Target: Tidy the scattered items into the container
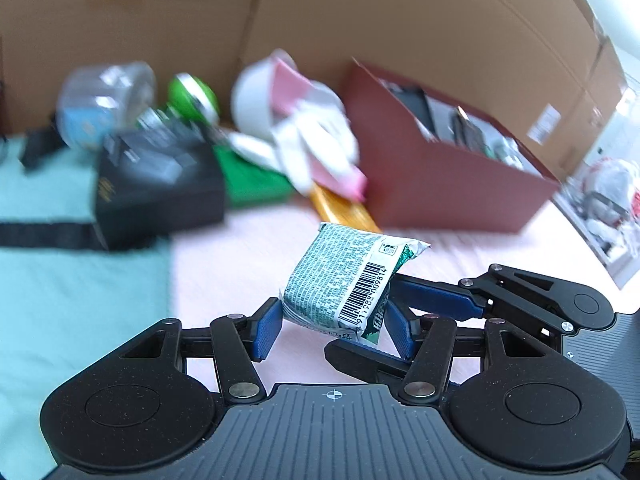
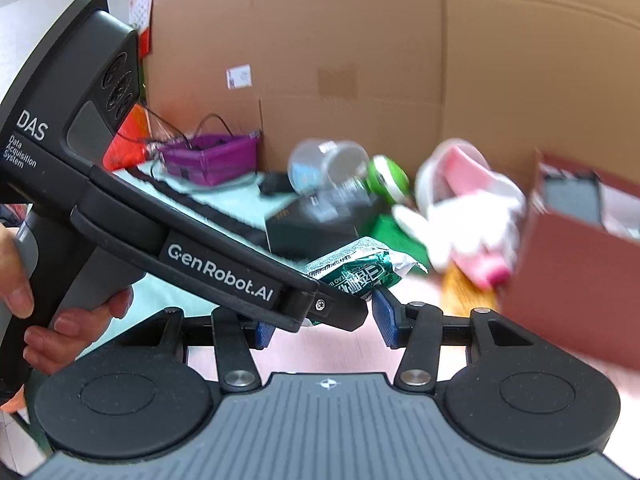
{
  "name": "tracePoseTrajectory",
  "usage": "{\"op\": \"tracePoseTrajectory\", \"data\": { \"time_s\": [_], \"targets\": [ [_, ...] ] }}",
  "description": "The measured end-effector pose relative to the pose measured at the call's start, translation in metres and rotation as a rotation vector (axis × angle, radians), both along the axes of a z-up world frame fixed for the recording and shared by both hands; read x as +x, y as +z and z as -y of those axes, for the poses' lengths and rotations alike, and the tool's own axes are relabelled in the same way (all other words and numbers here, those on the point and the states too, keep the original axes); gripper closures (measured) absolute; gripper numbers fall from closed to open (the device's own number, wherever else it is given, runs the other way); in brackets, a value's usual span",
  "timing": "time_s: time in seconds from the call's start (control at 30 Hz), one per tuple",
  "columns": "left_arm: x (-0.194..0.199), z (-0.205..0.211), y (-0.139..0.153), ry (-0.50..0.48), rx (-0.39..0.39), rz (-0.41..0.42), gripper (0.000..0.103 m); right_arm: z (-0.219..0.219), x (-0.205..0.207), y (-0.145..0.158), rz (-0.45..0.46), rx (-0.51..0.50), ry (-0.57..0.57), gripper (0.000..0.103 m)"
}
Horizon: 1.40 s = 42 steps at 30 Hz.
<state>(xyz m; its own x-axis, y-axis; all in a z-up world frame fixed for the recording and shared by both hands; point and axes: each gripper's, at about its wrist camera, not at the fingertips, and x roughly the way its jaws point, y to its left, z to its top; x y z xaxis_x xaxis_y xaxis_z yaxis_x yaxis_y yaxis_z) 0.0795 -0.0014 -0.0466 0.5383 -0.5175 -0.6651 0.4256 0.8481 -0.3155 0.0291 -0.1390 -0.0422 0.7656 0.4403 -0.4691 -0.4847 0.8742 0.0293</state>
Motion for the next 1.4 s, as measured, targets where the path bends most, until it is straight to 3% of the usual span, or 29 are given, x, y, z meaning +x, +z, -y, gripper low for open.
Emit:
{"op": "tracePoseTrajectory", "data": {
  "time_s": [0.03,0.17,0.27,0.43,0.5,0.77,0.93,1.1,1.2,1.33,1.4],
  "targets": [
    [-0.004,0.006,-0.003,-0.010,-0.002,-0.012,0.036,0.006,-0.007,-0.002,-0.016,0.000,-0.010,0.047],
    [-0.023,0.025,-0.010,-0.039,0.012,-0.020,0.037,0.027,-0.032,-0.012,-0.055,0.002,-0.043,0.044],
    [-0.032,0.033,-0.012,-0.051,0.021,-0.027,0.029,0.040,-0.044,-0.017,-0.063,0.014,-0.079,0.040],
    [-0.030,0.033,-0.005,-0.024,0.064,0.024,0.018,0.054,-0.053,-0.019,-0.059,0.021,-0.134,0.035],
    [-0.024,0.031,-0.002,-0.016,0.060,0.045,0.012,0.057,-0.054,-0.019,-0.057,0.032,-0.141,0.028],
    [0.007,0.040,-0.008,-0.117,0.040,0.004,0.013,0.047,-0.037,-0.021,-0.076,0.071,-0.121,0.026],
    [0.000,0.045,-0.014,-0.187,0.055,-0.016,0.027,0.043,-0.030,-0.027,-0.086,0.041,-0.144,0.028],
    [-0.003,0.049,-0.014,-0.190,0.073,-0.010,0.023,0.051,-0.030,-0.025,-0.091,0.037,-0.160,0.028],
    [0.004,0.050,-0.015,-0.178,0.047,-0.033,0.024,0.049,-0.029,-0.025,-0.092,0.019,-0.151,0.032],
    [-0.001,0.057,-0.015,-0.186,0.070,-0.017,0.035,0.044,-0.028,-0.029,-0.111,0.003,-0.123,0.049],
    [-0.003,0.058,-0.014,-0.175,0.071,-0.017,0.036,0.043,-0.028,-0.029,-0.110,-0.003,-0.125,0.050]
  ]
}}
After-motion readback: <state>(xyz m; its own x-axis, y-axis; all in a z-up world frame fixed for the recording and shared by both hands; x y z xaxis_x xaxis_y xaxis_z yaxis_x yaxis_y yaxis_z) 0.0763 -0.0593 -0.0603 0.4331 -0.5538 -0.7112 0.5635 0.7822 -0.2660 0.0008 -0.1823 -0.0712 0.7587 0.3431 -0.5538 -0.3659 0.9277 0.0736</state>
